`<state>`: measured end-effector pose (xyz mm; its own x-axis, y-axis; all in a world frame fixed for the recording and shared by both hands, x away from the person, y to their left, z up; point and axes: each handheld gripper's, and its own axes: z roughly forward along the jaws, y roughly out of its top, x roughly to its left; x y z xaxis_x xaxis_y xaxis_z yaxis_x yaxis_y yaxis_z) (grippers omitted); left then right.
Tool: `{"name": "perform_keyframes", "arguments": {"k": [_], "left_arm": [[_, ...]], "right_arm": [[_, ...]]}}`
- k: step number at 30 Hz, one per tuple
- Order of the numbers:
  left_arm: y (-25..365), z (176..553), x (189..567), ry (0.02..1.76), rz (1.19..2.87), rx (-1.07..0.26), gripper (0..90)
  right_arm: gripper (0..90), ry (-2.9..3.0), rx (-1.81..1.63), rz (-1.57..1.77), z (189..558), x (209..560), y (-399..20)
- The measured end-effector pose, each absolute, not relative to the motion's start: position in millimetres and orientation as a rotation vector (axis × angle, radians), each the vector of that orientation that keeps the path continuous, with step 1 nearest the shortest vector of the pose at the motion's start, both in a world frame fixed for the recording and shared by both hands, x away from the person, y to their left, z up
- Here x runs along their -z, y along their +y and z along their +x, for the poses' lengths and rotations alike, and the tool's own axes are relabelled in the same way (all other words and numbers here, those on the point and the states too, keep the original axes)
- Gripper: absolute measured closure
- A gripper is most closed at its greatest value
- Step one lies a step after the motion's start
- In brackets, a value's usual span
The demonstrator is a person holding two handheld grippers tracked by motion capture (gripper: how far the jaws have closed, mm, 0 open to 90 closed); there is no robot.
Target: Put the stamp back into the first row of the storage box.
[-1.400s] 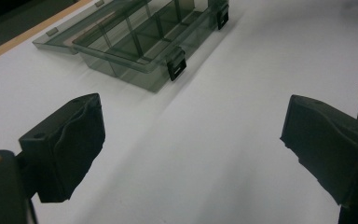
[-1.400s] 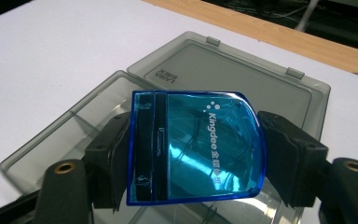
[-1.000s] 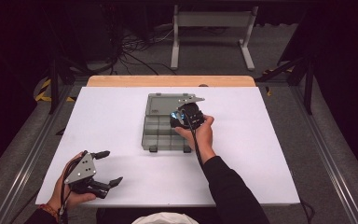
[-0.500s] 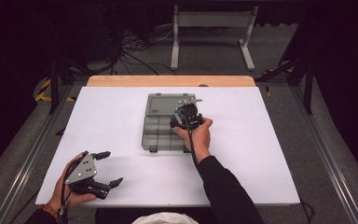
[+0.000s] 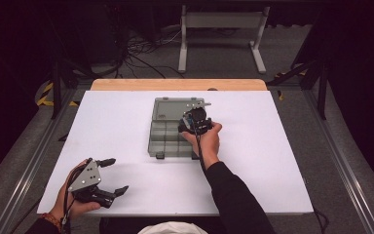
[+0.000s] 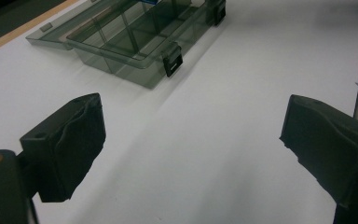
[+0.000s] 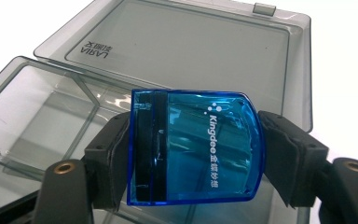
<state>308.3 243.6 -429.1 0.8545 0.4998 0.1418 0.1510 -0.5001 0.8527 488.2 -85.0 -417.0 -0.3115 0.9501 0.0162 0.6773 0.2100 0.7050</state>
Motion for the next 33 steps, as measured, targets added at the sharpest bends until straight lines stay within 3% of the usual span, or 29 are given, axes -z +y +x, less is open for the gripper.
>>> {"name": "perform_keyframes", "arguments": {"k": [17,33], "left_arm": [[243.3,308.5,429.3,0.478,2.085,-0.471,7.3],[243.2,311.1,429.5,0.514,2.093,-0.489,9.7]], "right_arm": [[26.7,2.091,-0.841,1.423,482.4,416.4,-82.5],[25.1,2.153,-1.003,1.132,458.2,373.3,-108.3]]}}
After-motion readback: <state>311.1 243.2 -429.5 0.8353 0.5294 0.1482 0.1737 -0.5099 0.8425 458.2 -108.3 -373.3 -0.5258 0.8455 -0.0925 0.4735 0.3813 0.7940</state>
